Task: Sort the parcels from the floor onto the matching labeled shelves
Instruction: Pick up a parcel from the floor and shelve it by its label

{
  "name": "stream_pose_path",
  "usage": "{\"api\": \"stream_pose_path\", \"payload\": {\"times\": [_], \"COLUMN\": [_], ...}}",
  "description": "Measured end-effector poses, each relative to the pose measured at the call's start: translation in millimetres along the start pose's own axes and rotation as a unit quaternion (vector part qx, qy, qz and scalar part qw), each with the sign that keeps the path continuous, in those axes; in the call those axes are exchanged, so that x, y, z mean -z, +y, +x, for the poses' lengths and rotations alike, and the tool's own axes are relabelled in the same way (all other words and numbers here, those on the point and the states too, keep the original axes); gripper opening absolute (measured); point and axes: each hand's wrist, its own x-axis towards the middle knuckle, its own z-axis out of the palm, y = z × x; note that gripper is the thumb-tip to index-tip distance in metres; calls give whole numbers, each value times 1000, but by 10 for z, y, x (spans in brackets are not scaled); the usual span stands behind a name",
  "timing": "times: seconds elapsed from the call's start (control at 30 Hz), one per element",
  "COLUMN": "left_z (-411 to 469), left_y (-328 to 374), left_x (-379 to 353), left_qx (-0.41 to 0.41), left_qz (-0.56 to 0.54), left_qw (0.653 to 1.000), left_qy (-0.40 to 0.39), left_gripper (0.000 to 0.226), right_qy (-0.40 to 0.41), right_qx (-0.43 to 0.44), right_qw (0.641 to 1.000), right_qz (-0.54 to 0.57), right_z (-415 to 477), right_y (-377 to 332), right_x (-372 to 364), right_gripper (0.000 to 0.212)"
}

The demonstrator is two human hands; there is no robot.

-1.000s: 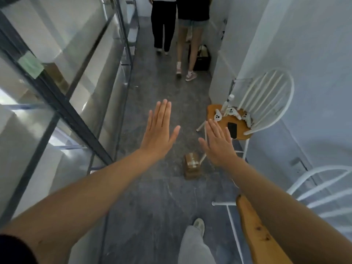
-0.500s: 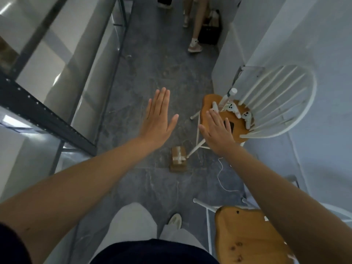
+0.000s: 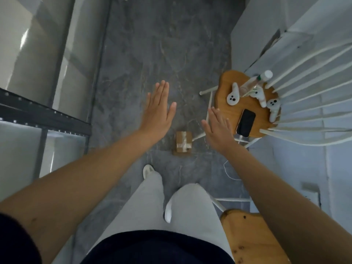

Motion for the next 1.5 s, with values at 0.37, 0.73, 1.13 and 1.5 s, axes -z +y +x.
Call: {"api": "stream_pose_path", "payload": {"times": [0.37, 0.73, 1.13, 1.5], "left_z": [469, 467, 573, 686], "left_y": [-646, -1730, -2180, -1854], "left_x": [-1670, -3713, -5081, -4463], "left_qx": [115, 170, 374, 465], "left_qz": [-25, 9, -160, -289], "left_qw": [992, 977, 898, 830], "left_qy": [-38, -129, -169, -110], "left_gripper": [59, 58, 52, 54], "right_qy": [-103, -172, -81, -41], "right_qx": [-75, -129, -268, -265], "right_qw": [988, 960, 911, 885], "right_qz": [93, 182, 304, 380], "right_z": [1223, 2201, 2705, 2499], "right_y": [1054, 1762, 2202, 1694], "right_x": [-1034, -2922, -4057, -3527], "right_gripper": [73, 45, 51, 46]}}
